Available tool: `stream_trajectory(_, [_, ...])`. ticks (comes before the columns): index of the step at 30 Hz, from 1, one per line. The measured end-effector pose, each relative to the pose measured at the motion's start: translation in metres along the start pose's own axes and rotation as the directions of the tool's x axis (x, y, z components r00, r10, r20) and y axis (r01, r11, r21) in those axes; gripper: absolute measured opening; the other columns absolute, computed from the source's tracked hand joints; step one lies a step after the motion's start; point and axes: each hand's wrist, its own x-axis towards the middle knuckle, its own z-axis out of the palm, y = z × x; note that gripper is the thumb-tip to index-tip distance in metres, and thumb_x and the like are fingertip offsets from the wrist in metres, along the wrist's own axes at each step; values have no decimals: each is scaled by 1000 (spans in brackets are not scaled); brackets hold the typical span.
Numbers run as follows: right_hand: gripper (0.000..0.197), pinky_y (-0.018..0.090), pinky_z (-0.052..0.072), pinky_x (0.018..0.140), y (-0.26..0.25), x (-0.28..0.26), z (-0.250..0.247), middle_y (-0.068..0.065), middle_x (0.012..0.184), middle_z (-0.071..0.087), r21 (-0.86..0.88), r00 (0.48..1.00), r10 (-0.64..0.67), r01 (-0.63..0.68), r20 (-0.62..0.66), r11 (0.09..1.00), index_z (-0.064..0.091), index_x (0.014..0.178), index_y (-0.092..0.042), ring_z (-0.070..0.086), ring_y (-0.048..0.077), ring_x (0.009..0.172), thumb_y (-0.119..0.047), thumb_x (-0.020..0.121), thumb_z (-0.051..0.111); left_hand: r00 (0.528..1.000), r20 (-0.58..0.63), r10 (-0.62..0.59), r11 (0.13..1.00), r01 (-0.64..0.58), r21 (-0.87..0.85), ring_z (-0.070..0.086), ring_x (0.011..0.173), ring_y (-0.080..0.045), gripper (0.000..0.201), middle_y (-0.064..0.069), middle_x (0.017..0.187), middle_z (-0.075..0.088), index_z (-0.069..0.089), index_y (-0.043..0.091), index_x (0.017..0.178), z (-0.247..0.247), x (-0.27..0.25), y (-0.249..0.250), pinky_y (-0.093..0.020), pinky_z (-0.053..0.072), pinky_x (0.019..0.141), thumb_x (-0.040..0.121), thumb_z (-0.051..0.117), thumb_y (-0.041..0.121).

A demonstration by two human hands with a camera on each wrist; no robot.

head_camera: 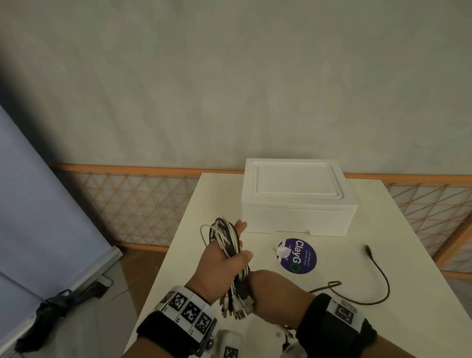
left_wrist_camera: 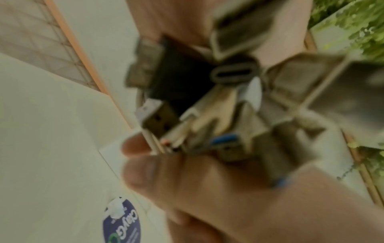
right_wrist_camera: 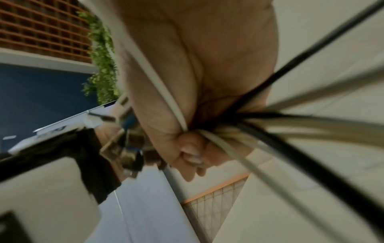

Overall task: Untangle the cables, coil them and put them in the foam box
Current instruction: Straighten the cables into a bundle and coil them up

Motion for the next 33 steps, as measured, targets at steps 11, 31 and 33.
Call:
stream_trajectory(11, [29,42,51,84,2,-10,-16,11,102,64,-287,993,110,-95,33,953,58,113,-6,62,29,90,-15,90,43,995,61,83,846,-102,523,66,99,-13,54,-7,100,69,60,8,116,-8,4,-20,-35,50,94,78,56,46])
stream_trajectory(31, [17,39,32,102,11,-16,-55,-17,102,65,-718,627,-693,293,-355,632,65,96,-35,56,13,104,-24,93,52,944,326,49,968,-126,219,69,76,-13,17,4,74,69,66,29,74,-12,-25,8,-31,57,72,60,76,25])
stream_trajectory(33, [18,43,31,104,16,-10,-61,-17,117,63,-694,622,-697,323,-358,644,64,101,-37,51,17,115,-26,88,61,956,294,0,982,-55,179,67,65,-18,5,-2,64,68,66,19,66,-12,-26,10,-34,56,64,65,72,19])
